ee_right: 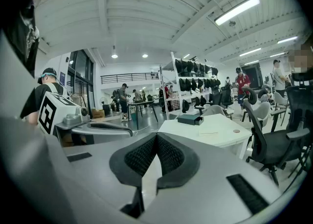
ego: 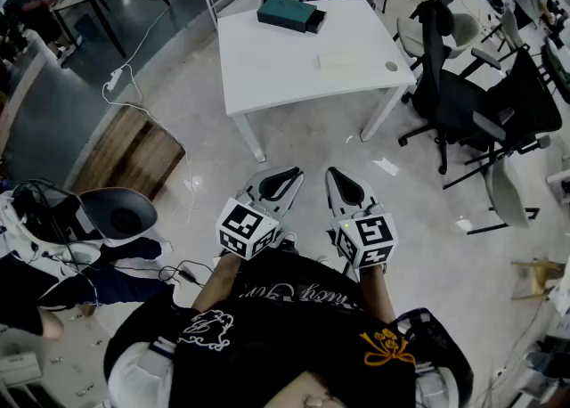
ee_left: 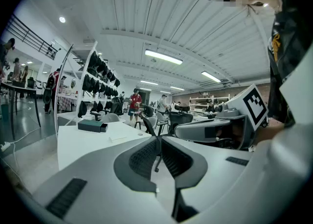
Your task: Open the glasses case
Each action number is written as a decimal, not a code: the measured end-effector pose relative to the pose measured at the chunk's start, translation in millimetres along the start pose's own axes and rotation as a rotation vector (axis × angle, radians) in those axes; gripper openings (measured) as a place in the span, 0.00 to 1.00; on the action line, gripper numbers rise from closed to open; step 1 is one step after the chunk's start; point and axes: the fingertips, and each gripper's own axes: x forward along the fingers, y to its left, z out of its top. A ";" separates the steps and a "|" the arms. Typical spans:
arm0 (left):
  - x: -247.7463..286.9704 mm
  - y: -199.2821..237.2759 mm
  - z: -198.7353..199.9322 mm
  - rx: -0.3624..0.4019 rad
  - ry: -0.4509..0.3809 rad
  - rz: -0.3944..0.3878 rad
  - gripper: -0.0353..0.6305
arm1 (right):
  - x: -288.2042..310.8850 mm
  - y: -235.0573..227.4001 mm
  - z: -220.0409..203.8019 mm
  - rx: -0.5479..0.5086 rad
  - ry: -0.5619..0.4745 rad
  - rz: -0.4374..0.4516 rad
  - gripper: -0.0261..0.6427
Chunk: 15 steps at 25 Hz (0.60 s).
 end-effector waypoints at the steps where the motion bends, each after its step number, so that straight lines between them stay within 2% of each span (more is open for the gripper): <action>1: -0.2 2.2 -0.4 0.001 0.002 -0.001 0.12 | 1.9 0.3 -0.3 -0.002 0.001 -0.003 0.06; 4: 0.5 9.2 -1.1 0.004 0.004 -0.003 0.12 | 8.0 0.2 -0.3 0.000 -0.001 -0.005 0.06; 9: 3.7 22.2 -1.4 0.014 0.000 -0.001 0.12 | 19.5 -3.5 1.6 0.075 -0.041 0.002 0.06; 15: -2.7 39.9 -5.0 0.029 -0.008 0.005 0.12 | 33.8 0.6 -2.5 0.044 -0.040 -0.026 0.06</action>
